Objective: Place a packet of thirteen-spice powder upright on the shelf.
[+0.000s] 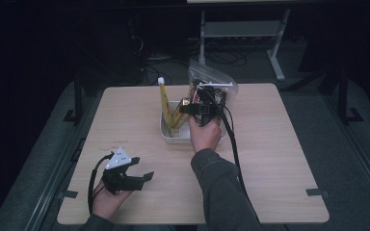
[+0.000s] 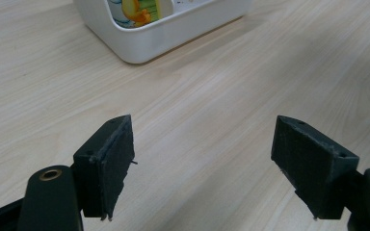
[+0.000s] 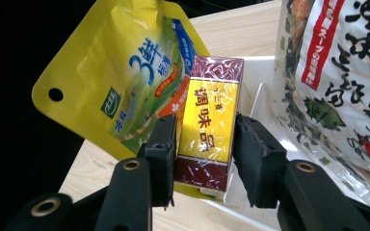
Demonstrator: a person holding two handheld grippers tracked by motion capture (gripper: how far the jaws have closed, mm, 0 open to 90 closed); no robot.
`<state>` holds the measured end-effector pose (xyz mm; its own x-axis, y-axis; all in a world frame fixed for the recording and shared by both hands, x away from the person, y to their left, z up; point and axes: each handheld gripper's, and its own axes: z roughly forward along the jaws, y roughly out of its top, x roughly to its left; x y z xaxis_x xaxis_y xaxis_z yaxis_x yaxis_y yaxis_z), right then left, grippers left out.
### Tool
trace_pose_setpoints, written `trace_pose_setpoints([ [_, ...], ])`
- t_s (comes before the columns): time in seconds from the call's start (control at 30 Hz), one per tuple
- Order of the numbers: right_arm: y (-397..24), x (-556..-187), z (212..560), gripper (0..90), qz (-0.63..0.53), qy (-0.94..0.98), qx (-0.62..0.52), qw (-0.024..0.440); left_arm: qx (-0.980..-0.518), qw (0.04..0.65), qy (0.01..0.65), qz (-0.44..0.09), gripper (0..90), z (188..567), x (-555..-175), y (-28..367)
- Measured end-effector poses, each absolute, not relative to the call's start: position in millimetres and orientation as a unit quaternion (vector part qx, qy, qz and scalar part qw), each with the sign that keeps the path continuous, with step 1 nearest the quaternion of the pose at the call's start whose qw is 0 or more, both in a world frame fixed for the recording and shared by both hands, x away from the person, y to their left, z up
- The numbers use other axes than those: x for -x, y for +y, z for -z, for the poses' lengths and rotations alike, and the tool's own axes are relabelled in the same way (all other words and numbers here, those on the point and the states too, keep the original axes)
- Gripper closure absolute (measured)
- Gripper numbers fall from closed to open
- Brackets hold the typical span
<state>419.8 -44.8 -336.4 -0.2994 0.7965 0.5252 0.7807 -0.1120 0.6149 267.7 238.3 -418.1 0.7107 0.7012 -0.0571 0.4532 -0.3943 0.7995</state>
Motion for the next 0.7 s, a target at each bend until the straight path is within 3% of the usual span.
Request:
trace_pose_setpoints([
  [0.7,-35,-410,341,55.7,-0.468,0.675,-0.57,-0.022,-0.823,0.424,0.349,-0.147,22.9,417,-266,238],
])
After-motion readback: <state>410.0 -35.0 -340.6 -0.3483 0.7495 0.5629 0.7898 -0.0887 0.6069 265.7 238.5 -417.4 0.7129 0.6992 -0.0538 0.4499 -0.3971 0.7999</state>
